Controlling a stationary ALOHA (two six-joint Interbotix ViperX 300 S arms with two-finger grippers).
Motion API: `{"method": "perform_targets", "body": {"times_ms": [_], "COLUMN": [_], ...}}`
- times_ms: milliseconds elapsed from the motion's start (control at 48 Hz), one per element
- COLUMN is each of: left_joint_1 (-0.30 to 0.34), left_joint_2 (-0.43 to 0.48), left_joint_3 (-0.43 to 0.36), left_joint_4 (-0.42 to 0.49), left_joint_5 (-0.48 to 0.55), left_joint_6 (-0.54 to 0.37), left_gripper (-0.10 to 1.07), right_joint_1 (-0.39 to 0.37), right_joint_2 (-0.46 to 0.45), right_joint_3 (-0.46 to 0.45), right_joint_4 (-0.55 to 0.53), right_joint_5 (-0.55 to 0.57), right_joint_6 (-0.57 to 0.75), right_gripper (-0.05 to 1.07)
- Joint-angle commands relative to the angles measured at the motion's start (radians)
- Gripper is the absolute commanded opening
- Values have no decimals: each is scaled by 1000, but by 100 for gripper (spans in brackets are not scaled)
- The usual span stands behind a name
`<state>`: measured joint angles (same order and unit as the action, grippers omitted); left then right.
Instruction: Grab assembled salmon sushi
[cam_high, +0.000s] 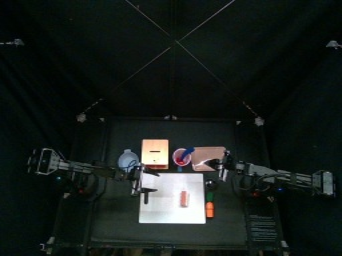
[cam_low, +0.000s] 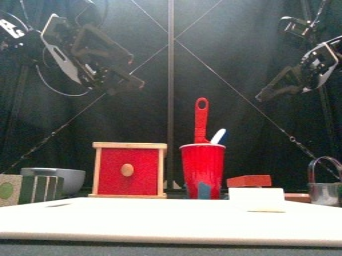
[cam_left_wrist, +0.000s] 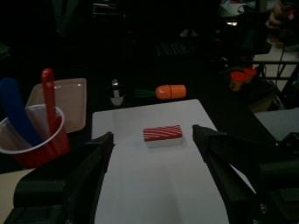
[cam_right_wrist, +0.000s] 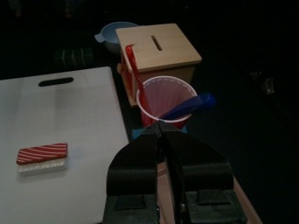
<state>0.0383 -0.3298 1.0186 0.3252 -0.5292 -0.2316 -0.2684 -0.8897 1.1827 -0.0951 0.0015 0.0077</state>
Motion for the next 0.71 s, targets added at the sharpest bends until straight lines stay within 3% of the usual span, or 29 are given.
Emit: {"method": "perform_targets", "body": {"times_ms": [0,688], "left_joint_1": [18,35], "left_joint_2": [-37,-72], "left_joint_3": [3,2], "left_joint_4": [-11,-2], "left_joint_5": [0,0], "left_joint_6": [6,84], "left_gripper": [103,103], "right_joint_1": [2,-11], "right_joint_2": [14,29], "right_joint_3": [-20,-29], "right_joint_4": [2,-3], "right_joint_5": [-12,-12], "right_joint_6": [0,3], "right_gripper": [1,1]}}
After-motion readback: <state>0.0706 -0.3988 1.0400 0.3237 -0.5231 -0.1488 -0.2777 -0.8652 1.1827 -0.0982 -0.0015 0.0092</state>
